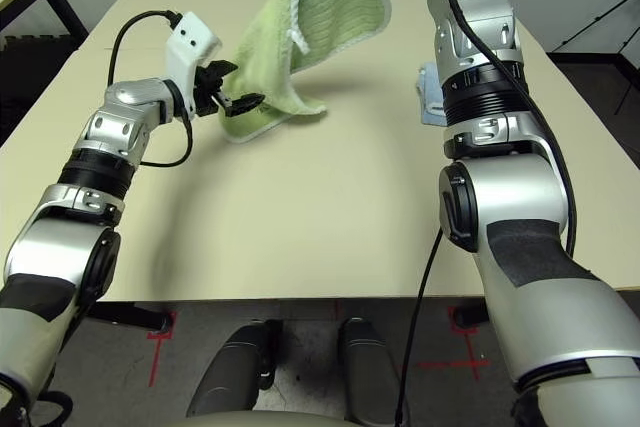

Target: Fold the towel and set it aside.

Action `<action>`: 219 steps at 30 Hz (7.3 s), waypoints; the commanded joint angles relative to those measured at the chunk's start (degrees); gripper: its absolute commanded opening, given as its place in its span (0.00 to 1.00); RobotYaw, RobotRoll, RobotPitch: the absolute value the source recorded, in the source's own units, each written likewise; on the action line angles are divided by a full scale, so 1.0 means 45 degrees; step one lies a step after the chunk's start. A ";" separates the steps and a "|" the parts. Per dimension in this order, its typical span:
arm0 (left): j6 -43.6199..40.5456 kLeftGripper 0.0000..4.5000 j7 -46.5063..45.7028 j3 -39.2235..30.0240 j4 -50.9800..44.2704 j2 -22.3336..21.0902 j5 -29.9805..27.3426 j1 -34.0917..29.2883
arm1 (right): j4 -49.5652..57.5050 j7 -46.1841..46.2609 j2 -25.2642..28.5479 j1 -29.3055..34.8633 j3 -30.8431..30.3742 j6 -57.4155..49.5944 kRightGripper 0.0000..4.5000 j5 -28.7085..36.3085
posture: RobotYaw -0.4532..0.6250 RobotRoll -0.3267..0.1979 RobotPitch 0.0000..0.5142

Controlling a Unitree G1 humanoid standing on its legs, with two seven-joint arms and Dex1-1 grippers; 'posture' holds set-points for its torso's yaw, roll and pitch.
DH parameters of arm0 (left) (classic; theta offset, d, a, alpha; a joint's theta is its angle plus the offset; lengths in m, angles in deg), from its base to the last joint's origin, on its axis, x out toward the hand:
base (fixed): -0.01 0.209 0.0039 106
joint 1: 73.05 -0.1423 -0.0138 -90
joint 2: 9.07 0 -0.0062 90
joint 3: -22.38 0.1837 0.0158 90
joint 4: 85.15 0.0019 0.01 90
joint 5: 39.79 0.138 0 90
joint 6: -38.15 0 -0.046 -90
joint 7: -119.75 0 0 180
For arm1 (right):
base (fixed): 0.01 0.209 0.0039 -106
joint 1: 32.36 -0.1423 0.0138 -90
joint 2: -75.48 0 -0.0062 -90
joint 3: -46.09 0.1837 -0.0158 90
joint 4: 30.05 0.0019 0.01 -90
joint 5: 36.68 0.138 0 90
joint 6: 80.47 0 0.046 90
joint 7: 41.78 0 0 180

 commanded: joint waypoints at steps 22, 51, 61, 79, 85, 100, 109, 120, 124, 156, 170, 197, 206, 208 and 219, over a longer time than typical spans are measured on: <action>-0.9854 1.00 -0.5339 -0.3706 -1.0665 0.4767 -0.4103 -0.2015 | -0.1397 0.0182 -0.0480 -0.0544 0.0041 0.0491 0.02 -0.0039 | 0.54 0.62 0.22; -0.5281 1.00 -1.1482 -0.2902 -0.3385 0.6355 -0.1121 0.0841 | -0.1439 0.0363 -0.0772 -0.0646 0.0092 0.0430 0.02 -0.0024 | 0.52 0.62 0.21; -0.5189 1.00 -0.8749 -0.1786 -0.5281 0.4283 -0.0627 -0.0775 | -0.1536 0.0447 0.0215 -0.0245 0.0213 0.0444 0.02 -0.0177 | 0.53 0.62 0.21; -0.4913 1.00 -0.0385 -0.0814 -0.4926 0.0076 -0.1095 -0.1764 | -0.0319 -0.3454 0.2215 0.2268 0.0882 -0.0314 0.02 0.1715 | 0.51 0.62 0.25; -0.5171 1.00 0.0804 -0.0768 -0.4639 -0.0276 -0.1079 -0.2107 | -0.0924 -0.3474 0.2143 0.1721 0.0902 0.0238 0.02 0.1587 | 0.51 0.62 0.26; -0.5617 1.00 0.1552 -0.0628 -0.4479 -0.0491 -0.0940 -0.3014 | -0.3452 -0.4075 0.1628 -0.1134 0.0476 0.1796 0.02 0.0844 | 0.51 0.62 0.25; -0.6022 1.00 0.1908 -0.1198 -0.2500 -0.0236 -0.1387 -0.2904 | -0.3273 -0.4358 0.1643 -0.1262 0.0664 0.1874 0.02 0.1057 | 0.50 0.62 0.25; -0.6341 1.00 0.1338 -0.3107 -0.0897 0.0637 -0.2798 -0.1570 | -0.2895 -0.4463 0.1652 -0.0972 0.0656 0.1722 0.02 0.1105 | 0.49 0.62 0.24; -0.6696 1.00 0.1648 -0.3148 -0.0886 0.0564 -0.3031 -0.1457 | -0.2918 -0.4431 0.1618 -0.0933 0.0644 0.1746 0.02 0.1085 | 0.49 0.62 0.23; -0.7459 0.07 0.1596 -0.3235 0.0004 -0.0241 -0.2981 -0.1318 | -0.2781 -0.4275 0.1559 -0.0885 0.0652 0.1668 0.00 0.1077 | 0.49 0.62 0.23; -0.9773 0.00 0.0330 -0.4574 -0.5628 -0.2443 -0.3948 -0.0728 | -0.3036 -0.2815 0.2531 0.2265 0.2063 -0.2121 0.00 0.2267 | 0.51 0.62 0.28; -0.8071 0.00 0.4614 -0.1502 -0.2466 -0.4615 -0.2516 -0.0345 | 0.1011 -0.8876 0.5809 0.3919 0.0713 -1.2522 0.00 0.4697 | 0.51 0.62 0.47; -0.6127 0.00 0.3546 -0.1484 0.1287 -0.4207 -0.1546 0.1463 | -0.2375 -0.6444 0.5320 0.2731 -0.0740 -0.7327 0.00 0.1466 | 0.49 0.62 0.48; -0.4731 0.00 0.1180 -0.1801 0.2358 -0.3857 -0.1191 0.2216 | -0.3738 -0.4231 0.4827 0.2044 -0.0725 -0.5353 0.00 0.0578 | 0.49 0.62 0.47; 0.1179 0.00 -0.1287 -0.1724 0.4418 -0.2676 -0.0186 0.3676 | -0.6151 -0.1937 0.3242 -0.0153 0.0504 0.1486 0.00 0.0341 | 0.51 0.62 0.49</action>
